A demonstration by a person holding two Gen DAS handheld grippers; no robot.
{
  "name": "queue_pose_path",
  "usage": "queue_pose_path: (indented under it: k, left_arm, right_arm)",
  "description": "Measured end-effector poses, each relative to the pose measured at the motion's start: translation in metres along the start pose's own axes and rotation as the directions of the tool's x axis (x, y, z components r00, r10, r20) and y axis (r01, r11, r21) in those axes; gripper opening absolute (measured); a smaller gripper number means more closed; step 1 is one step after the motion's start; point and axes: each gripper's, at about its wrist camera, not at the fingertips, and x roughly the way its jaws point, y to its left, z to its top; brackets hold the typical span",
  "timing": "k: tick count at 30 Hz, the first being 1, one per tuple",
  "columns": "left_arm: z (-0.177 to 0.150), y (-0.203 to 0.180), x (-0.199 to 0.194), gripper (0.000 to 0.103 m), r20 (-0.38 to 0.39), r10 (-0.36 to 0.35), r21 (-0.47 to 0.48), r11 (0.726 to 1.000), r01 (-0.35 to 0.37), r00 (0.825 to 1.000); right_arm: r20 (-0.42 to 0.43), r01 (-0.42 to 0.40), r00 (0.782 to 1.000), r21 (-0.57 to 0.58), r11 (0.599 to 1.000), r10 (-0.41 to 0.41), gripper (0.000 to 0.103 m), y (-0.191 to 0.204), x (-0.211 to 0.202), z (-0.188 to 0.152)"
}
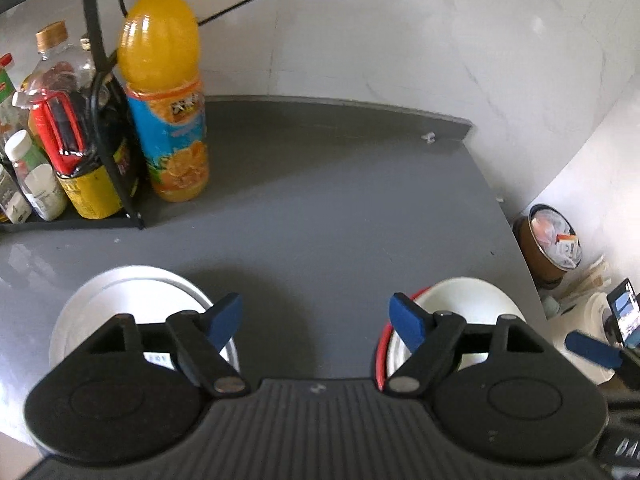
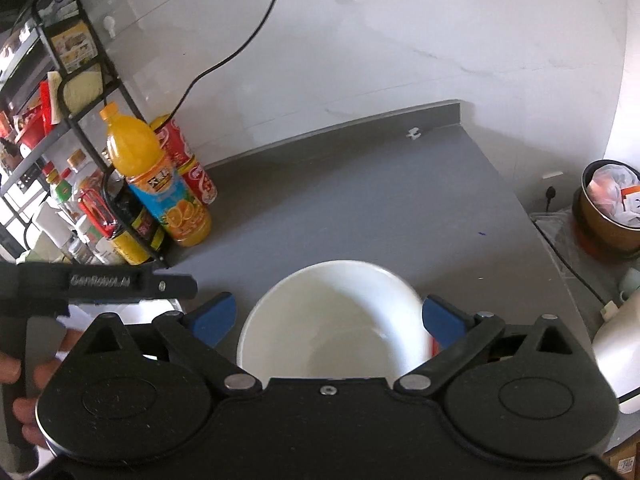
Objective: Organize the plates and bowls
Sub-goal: 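Move both grippers toward the red bowl holding the stacked cream bowls, then close the left gripper on the red bowl rim while the right gripper closes too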
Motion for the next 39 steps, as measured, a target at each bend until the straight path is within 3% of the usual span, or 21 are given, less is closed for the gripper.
queue_pose_path:
  k: [8, 13, 23, 31, 34, 37, 39]
  left_arm:
    - [-0.011, -0.036, 0.009, 0.080, -0.048, -0.039, 0.082, 0.996, 0.043, 0.998]
    - [-0.017, -0.048, 0.029, 0.080, -0.093, -0.070, 0.058, 0.995, 0.076, 0.993]
    - [-0.026, -0.066, 0.059, 0.079, -0.125, -0.012, 0.109, 0.994, 0.025, 0.992]
    - [-0.029, -0.052, 0.083, 0.076, -0.203, 0.002, 0.022, 1.000, 0.002, 0.979]
    - [-0.030, -0.048, 0.091, 0.069, -0.236, -0.016, -0.014, 1.000, 0.013, 0.972]
    - [-0.031, -0.044, 0.102, 0.055, -0.281, -0.037, -0.045, 0.999, 0.025, 0.959]
    - [-0.032, -0.043, 0.108, 0.044, -0.302, -0.018, -0.040, 0.999, 0.007, 0.953]
  right_arm:
    - [-0.042, -0.014, 0.999, -0.006, 1.000, 0.014, 0.100, -0.036, 0.017, 0.002]
    - [-0.114, -0.045, 0.992, 0.050, 0.998, 0.051, 0.100, -0.056, 0.037, 0.001]
    - [-0.216, -0.067, 0.973, 0.063, 0.996, 0.079, 0.094, -0.073, 0.066, -0.012]
    - [-0.283, -0.095, 0.953, 0.059, 0.994, 0.108, 0.083, -0.072, 0.081, -0.019]
    - [-0.304, -0.095, 0.947, 0.039, 0.995, 0.103, 0.081, -0.071, 0.085, -0.022]
    - [-0.320, -0.105, 0.941, 0.029, 0.994, 0.109, 0.075, -0.069, 0.087, -0.025]
    - [-0.335, -0.105, 0.936, 0.035, 0.994, 0.111, 0.058, -0.068, 0.089, -0.028]
